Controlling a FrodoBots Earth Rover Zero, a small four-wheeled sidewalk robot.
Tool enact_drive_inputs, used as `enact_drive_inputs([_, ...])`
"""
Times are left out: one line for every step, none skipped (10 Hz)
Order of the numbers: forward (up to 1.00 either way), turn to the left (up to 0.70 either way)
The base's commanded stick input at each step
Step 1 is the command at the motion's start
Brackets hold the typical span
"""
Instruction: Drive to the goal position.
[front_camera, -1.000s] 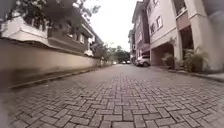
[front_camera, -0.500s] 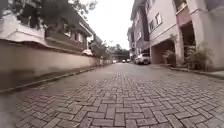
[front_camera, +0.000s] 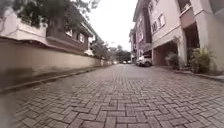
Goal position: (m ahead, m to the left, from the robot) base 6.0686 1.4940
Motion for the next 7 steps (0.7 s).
enact_drive_inputs([0.50,0.00])
enact_drive_inputs([0.50,0.00])
enact_drive_inputs([0.50,0.00])
enact_drive_inputs([0.50,0.00])
enact_drive_inputs([0.50,0.00])
enact_drive_inputs([0.50,0.00])
enact_drive_inputs([0.50,0.00])
